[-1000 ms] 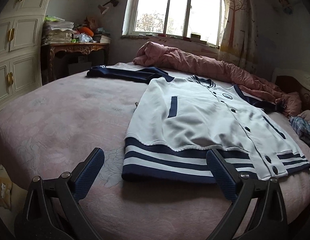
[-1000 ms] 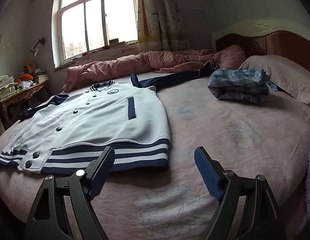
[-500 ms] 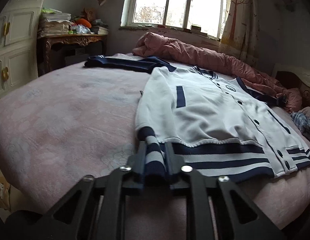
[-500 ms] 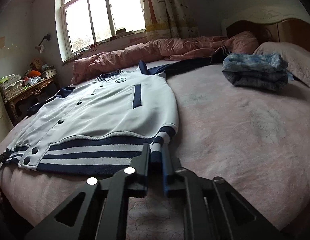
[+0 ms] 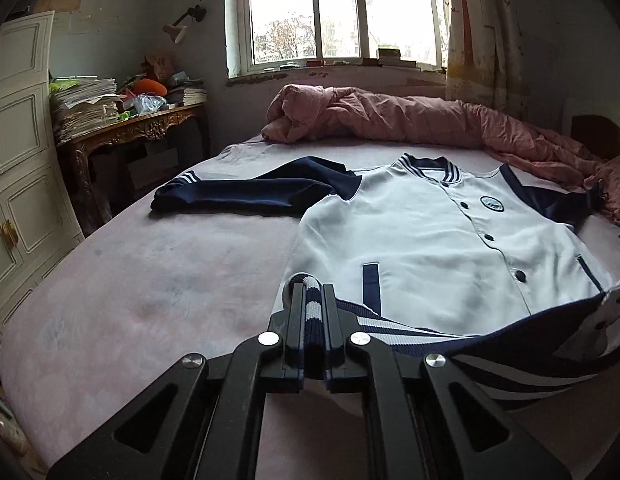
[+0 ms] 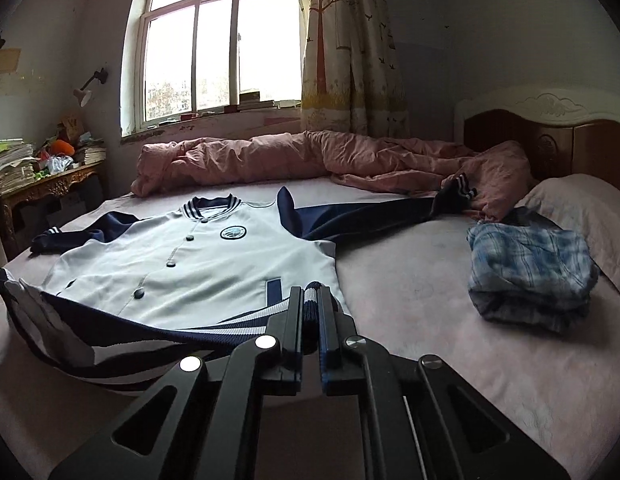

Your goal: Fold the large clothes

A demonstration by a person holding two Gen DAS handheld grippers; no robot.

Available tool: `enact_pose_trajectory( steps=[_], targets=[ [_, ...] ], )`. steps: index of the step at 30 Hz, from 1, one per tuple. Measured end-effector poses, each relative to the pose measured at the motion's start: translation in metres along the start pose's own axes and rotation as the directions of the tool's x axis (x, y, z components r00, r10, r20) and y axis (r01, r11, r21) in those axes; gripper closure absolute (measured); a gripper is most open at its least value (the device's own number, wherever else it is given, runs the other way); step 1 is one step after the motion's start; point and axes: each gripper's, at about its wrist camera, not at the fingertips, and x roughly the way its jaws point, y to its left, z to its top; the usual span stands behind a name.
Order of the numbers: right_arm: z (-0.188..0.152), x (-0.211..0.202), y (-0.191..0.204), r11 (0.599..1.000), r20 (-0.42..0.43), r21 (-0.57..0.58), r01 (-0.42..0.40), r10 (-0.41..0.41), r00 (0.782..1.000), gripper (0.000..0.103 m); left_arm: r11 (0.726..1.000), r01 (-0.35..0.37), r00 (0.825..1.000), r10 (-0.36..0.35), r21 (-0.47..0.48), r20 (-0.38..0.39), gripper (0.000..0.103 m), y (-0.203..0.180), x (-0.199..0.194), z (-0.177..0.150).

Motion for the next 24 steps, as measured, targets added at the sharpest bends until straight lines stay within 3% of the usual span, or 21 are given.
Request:
enact_pose_trajectory(
  steps=[5, 9, 11, 13, 15, 16, 17, 18, 19, 21, 22, 24],
  targets=[
    [0.015, 0.069, 0.015, 0.999, -0.051, -0.021, 0.042, -0.043, 0.998, 0.097, 0.999, 0.021, 0.996, -0.024, -0.033, -0.085, 0.097, -0.002, 0.061, 0.017],
    [0.013, 0.116, 0.020, 0.999, -0.118, -0.009, 0.044, -0.045, 0.992, 0.097, 1.000, 0.024, 0.991, -0.025, -0.006, -0.133, 0.097, -0.009, 0.098, 0.006],
    [0.006, 0.132, 0.017, 1.000, -0.175, 0.011, 0.019, -0.017, 0.984, 0.097, 0.999, 0.041, 0.985, -0.043, -0.015, -0.166, 0.092, -0.007, 0.106, 0.003],
    [0.001, 0.140, 0.008, 0.998, -0.205, 0.057, -0.002, 0.014, 0.979, 0.096, 0.996, 0.071, 0.985, -0.077, -0.046, -0.152, 0.090, -0.002, 0.101, 0.003],
    [-0.001, 0.142, -0.001, 0.994, -0.206, 0.108, -0.020, 0.042, 0.978, 0.096, 0.993, 0.089, 0.987, -0.098, -0.077, -0.125, 0.058, 0.004, 0.095, 0.001],
    [-0.002, 0.141, -0.005, 0.991, -0.199, 0.132, -0.038, 0.064, 0.978, 0.095, 0.991, 0.093, 0.989, -0.103, -0.093, -0.110, 0.033, 0.008, 0.092, 0.000],
    [-0.003, 0.140, -0.009, 0.987, -0.191, 0.152, -0.051, 0.080, 0.978, 0.093, 0.989, 0.101, 0.990, -0.111, -0.111, -0.090, 0.023, 0.011, 0.088, 0.000],
    [-0.002, 0.138, -0.011, 0.985, -0.184, 0.165, -0.051, 0.082, 0.979, 0.075, 0.985, 0.116, 0.990, -0.125, -0.126, -0.068, 0.022, 0.015, 0.083, -0.001],
    [-0.002, 0.135, -0.014, 0.984, -0.174, 0.173, -0.037, 0.067, 0.982, 0.046, 0.980, 0.143, 0.987, -0.151, -0.137, -0.051, 0.021, 0.018, 0.078, -0.001],
    [0.000, 0.125, -0.019, 0.979, -0.121, 0.197, -0.055, 0.080, 0.989, 0.019, 0.970, 0.196, 0.979, -0.202, -0.145, -0.027, 0.011, 0.023, 0.071, -0.001],
    [0.001, 0.119, -0.021, 0.975, -0.092, 0.208, -0.079, 0.100, 0.991, 0.019, 0.966, 0.216, 0.975, -0.220, -0.144, -0.017, 0.005, 0.025, 0.068, 0.000],
    [0.004, 0.112, -0.023, 0.972, -0.063, 0.209, -0.108, 0.124, 0.990, 0.019, 0.959, 0.253, 0.967, -0.256, -0.128, -0.008, 0.004, 0.023, 0.063, 0.001]
  ],
)
